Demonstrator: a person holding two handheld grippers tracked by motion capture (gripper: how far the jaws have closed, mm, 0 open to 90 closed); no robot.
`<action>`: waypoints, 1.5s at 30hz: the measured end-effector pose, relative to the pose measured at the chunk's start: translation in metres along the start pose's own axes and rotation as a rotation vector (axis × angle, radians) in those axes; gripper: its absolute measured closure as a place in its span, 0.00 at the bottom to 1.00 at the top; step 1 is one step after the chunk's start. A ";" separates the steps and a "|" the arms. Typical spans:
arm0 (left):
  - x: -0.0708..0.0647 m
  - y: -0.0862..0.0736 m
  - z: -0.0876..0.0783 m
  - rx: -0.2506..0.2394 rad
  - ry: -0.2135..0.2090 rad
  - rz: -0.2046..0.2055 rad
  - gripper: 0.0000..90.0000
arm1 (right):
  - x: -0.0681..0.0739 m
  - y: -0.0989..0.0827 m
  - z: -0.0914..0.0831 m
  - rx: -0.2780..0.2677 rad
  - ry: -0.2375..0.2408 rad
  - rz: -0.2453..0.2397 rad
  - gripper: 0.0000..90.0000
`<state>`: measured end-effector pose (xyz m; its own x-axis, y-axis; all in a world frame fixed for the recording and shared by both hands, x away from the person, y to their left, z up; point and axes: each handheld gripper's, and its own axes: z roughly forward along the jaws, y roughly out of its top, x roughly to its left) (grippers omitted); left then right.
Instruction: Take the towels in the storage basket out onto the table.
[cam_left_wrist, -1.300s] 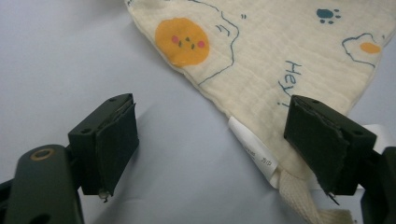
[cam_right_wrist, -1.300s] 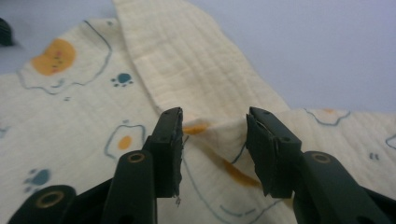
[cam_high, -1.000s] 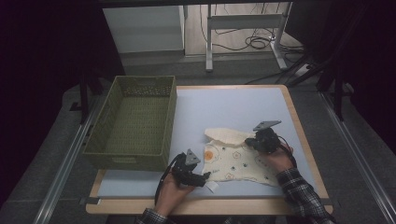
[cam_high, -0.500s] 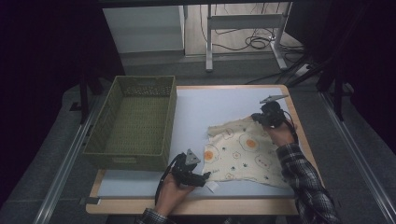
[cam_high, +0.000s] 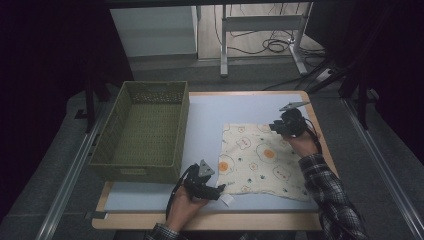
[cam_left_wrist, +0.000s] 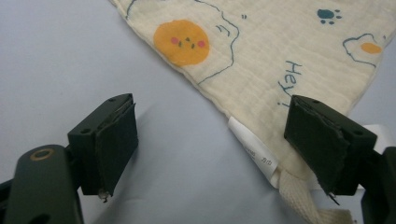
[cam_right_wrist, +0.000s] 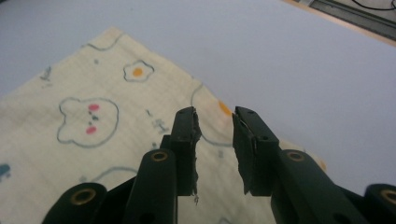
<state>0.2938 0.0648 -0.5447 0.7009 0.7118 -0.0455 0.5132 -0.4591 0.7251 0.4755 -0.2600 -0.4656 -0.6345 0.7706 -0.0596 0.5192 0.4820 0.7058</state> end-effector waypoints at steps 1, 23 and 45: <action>0.000 0.000 0.000 0.000 0.000 0.000 0.19 | -0.003 -0.004 -0.002 0.005 -0.009 0.003 0.76; 0.000 0.000 0.000 0.000 0.000 -0.001 0.19 | -0.031 -0.033 -0.017 0.020 -0.168 0.031 0.86; 0.002 0.022 0.006 0.010 0.018 0.002 0.16 | -0.052 -0.070 -0.038 0.010 -0.160 0.132 0.52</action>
<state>0.3090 0.0531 -0.5330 0.6932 0.7201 -0.0315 0.5167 -0.4660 0.7183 0.4501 -0.3500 -0.4852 -0.4619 0.8834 -0.0788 0.5982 0.3759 0.7077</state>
